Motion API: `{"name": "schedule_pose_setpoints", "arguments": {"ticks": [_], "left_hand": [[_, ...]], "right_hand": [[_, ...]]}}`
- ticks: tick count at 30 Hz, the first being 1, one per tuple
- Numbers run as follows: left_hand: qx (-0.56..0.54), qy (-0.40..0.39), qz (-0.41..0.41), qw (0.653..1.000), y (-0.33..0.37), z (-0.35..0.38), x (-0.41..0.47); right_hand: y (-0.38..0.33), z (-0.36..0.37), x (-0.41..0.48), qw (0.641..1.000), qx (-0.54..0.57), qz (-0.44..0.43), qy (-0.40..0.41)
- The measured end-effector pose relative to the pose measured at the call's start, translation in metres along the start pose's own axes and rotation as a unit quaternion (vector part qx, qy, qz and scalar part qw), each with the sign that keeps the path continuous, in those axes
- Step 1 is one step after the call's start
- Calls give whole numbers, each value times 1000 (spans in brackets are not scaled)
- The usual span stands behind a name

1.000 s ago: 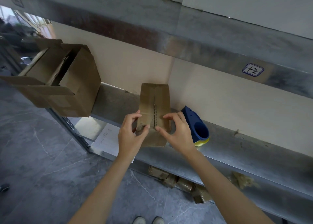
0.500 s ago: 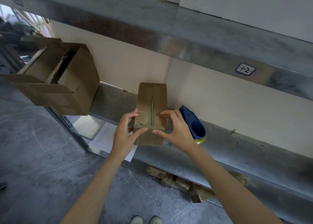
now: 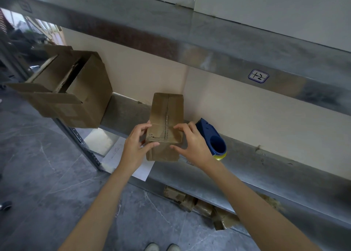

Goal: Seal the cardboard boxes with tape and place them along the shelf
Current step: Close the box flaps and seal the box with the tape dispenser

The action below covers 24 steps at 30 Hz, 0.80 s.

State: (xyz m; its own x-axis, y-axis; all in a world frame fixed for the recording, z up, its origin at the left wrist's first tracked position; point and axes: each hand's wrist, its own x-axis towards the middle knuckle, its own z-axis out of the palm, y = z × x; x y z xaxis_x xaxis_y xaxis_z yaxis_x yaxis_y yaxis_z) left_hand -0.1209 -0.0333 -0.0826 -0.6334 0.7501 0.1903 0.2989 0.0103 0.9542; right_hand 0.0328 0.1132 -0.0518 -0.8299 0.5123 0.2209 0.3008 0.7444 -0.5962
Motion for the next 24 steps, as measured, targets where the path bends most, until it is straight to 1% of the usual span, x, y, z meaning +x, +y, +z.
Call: {"name": "schedule_pose_setpoints", "arguments": {"ticks": [3, 6, 8, 10, 13, 16, 19, 21, 24], "left_hand": [[4, 13, 3, 1000, 3, 1, -4], [18, 49, 16, 999, 3, -1, -8], [42, 75, 14, 996, -1, -7, -8], [59, 108, 3, 992, -6, -16, -6], [65, 157, -25, 985, -13, -31, 1], [59, 164, -42, 984, -17, -40, 6], [49, 166, -43, 984, -17, -43, 12], [42, 169, -60, 983, -16, -45, 17], [74, 166, -95, 979, -14, -44, 24]], "right_hand": [[2, -6, -2, 999, 6, -15, -33], [1, -12, -2, 997, 0, -26, -71], [-1, -14, -3, 996, 11, -45, -82], [-6, -13, -3, 994, 10, -63, -93], [-14, -11, 4, 992, -5, -67, -104], [-18, -6, 13, 991, 4, -67, -114], [-24, 3, 21, 992, 17, -65, -105], [-29, 11, 25, 993, 25, -58, -98], [-36, 21, 32, 994, 35, -56, -85]]}}
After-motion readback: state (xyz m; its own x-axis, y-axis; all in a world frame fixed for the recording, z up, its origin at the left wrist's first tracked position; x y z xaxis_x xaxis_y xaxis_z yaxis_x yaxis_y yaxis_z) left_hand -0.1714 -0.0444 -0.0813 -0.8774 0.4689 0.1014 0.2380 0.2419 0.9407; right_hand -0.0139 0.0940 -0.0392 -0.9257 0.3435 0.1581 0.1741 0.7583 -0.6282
